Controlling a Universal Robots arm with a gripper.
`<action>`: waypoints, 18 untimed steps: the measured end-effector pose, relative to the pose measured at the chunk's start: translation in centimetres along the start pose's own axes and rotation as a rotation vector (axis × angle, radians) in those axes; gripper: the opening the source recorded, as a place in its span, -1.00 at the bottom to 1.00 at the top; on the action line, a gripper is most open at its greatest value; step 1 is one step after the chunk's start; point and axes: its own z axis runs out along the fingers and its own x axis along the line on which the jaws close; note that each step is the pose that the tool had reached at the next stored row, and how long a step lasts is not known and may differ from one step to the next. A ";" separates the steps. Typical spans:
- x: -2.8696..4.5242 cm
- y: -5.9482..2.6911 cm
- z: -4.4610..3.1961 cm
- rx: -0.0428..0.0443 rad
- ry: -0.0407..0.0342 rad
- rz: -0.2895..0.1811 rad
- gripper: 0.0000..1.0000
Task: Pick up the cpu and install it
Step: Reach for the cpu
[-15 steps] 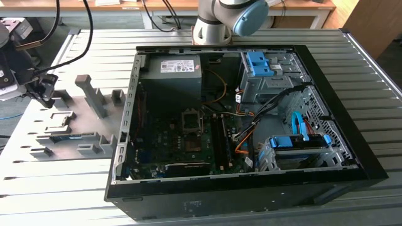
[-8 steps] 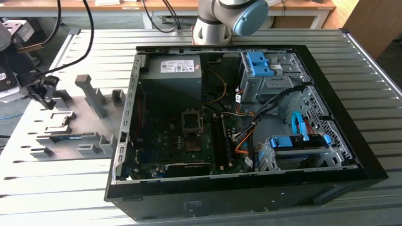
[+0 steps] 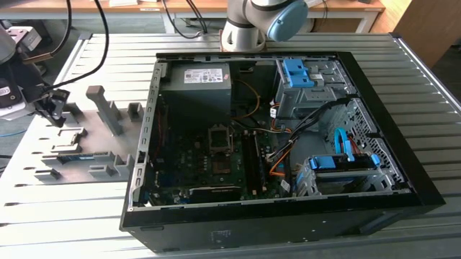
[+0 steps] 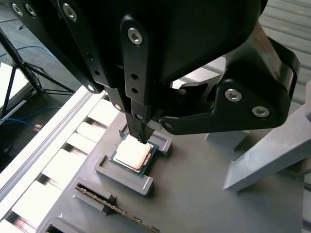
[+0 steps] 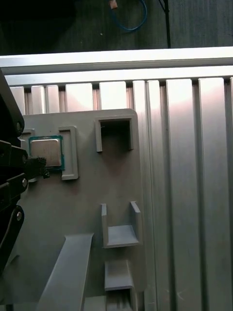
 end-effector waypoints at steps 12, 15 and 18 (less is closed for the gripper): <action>0.04 0.33 0.54 0.0545 -0.0029 -0.053 -0.80; 0.07 0.75 0.71 0.0654 -0.0038 -0.054 -0.80; 0.17 0.96 0.84 0.0704 -0.0041 -0.054 -0.80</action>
